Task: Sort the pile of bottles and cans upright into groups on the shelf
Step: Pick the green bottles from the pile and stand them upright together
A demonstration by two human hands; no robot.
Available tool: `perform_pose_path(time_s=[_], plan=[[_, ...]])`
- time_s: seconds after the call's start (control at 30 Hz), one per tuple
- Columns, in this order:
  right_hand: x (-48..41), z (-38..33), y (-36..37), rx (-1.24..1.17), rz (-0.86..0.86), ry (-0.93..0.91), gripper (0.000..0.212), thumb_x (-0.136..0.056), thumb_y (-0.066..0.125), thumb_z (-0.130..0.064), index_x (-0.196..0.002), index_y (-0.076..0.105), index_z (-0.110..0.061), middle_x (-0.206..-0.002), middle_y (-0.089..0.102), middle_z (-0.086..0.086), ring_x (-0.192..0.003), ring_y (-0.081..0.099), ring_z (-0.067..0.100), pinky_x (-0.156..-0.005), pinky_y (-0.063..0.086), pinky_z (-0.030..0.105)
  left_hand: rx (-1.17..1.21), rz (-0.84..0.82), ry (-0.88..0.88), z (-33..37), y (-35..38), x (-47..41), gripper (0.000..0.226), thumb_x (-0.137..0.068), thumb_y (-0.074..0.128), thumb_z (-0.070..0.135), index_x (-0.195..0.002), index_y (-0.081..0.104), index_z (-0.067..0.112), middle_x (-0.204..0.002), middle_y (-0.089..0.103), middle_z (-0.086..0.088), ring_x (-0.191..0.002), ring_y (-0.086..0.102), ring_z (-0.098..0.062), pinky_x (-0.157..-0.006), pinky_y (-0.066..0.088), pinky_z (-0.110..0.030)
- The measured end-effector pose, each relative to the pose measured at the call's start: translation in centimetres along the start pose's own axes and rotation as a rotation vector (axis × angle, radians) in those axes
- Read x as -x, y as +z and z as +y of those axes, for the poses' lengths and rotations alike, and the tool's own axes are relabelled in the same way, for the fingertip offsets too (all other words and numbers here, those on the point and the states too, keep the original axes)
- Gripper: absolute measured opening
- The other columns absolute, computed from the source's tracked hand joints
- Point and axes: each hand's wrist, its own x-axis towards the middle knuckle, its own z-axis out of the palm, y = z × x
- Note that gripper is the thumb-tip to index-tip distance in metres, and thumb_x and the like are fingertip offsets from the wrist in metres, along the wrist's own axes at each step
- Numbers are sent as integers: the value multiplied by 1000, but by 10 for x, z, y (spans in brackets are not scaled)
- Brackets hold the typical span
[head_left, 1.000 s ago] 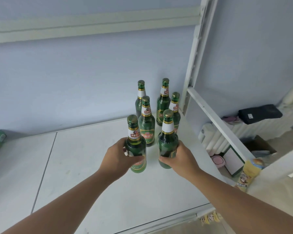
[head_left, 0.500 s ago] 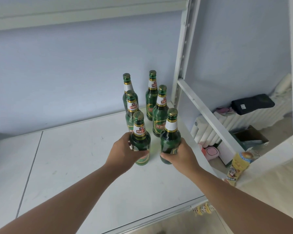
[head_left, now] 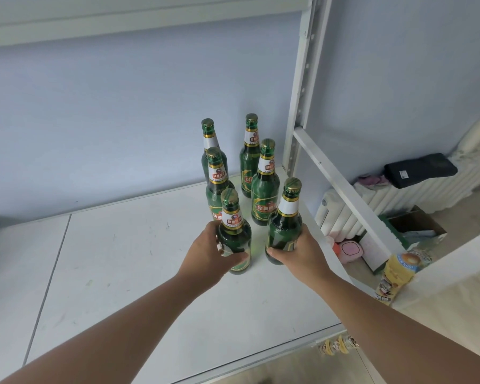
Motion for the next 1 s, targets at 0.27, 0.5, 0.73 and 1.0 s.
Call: perform_pose_path(time_s=[0.27,0.5,0.73,1.0], plan=[[-4,4,-1,14,-49,-30,64,-72,87,-30,-124,51,-22,-110,67,-9,-102,62,15,-84,49,28,-3,-10,45,-6,2,-2,64,-70,87,42,-122,51,41,-114,66,21,-105,63,-1,-94,56,-30],[-4,5,0,12,-45,-22,61,-74,87,-28,-122,51,-22,-110,67,-6,-100,61,17,-81,45,27,22,-13,32,-6,2,-2,61,-69,88,41,-118,50,44,-111,67,22,-103,64,-1,-91,55,-24],[-3,-2,0,-24,-56,28,66,-75,87,-23,-127,47,-20,-114,65,-4,-103,60,18,-82,42,27,44,-30,-11,-5,2,-1,60,-70,88,38,-118,52,42,-109,67,24,-103,63,1,-92,51,-24],[-5,-5,1,-33,-72,141,66,-71,89,-24,-123,50,-17,-112,66,0,-102,63,21,-72,46,23,45,-49,-53,3,-2,1,59,-72,88,37,-118,52,40,-105,62,26,-95,58,3,-74,40,-9]])
